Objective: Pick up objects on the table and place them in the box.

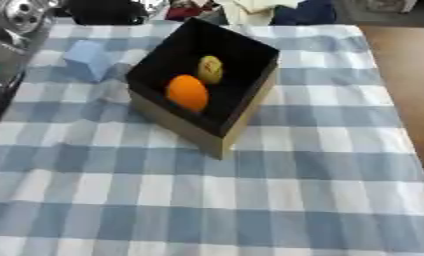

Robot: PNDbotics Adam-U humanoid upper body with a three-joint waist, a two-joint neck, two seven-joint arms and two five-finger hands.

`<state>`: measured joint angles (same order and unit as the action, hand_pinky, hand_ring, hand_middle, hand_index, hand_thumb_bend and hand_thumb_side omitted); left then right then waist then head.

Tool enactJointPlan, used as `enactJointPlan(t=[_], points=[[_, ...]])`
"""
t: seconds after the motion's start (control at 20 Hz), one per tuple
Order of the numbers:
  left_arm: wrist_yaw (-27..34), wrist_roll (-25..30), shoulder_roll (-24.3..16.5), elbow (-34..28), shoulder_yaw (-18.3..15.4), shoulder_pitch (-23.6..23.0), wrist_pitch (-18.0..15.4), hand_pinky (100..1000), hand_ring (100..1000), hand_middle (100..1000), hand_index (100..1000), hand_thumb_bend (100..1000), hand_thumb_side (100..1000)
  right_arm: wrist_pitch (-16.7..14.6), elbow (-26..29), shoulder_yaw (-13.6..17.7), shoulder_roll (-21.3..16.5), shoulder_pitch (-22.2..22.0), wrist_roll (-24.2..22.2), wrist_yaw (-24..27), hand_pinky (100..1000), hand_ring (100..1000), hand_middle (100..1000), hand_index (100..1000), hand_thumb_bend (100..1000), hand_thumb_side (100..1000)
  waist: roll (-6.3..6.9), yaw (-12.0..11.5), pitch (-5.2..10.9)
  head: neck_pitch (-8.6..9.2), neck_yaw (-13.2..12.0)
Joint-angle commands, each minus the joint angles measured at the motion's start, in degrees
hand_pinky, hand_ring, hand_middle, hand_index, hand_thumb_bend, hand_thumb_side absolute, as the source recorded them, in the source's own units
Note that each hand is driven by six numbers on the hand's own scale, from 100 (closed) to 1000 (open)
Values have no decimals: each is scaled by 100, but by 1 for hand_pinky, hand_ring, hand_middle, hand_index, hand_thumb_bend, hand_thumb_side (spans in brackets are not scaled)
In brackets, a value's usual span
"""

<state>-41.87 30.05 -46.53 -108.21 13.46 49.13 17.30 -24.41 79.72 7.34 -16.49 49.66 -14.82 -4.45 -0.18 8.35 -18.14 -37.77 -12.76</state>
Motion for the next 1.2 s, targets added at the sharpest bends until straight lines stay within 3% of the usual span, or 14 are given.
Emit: enactJointPlan(t=[0.05, 0.5, 0.7, 1.2], points=[[-4, 34, -479, -97, -234, -53, 77, 689, 812, 781, 890, 221, 948, -5, 123, 45, -167, 118, 25, 20, 971, 956, 797, 873, 100, 721, -22, -7, 125, -12, 42], [-266, 106, -845, 518, -368, -349, 289, 705, 832, 798, 913, 241, 969, -41, 92, 43, -170, 193, 55, 4, 971, 956, 797, 871, 100, 722, -61, 27, 72, 105, -29], [-435, 268, -818, 1032, -384, -369, 480, 709, 838, 796, 914, 330, 963, -39, 86, 43, -166, 189, 57, 3, 971, 956, 797, 872, 100, 722, -56, 42, 70, 118, -37], [-928, 1089, -740, 2028, -391, -389, 567, 752, 875, 823, 952, 492, 1000, -10, 79, 53, -163, 147, 43, 2, 973, 958, 796, 873, 100, 725, -29, 57, 73, 134, -69]])
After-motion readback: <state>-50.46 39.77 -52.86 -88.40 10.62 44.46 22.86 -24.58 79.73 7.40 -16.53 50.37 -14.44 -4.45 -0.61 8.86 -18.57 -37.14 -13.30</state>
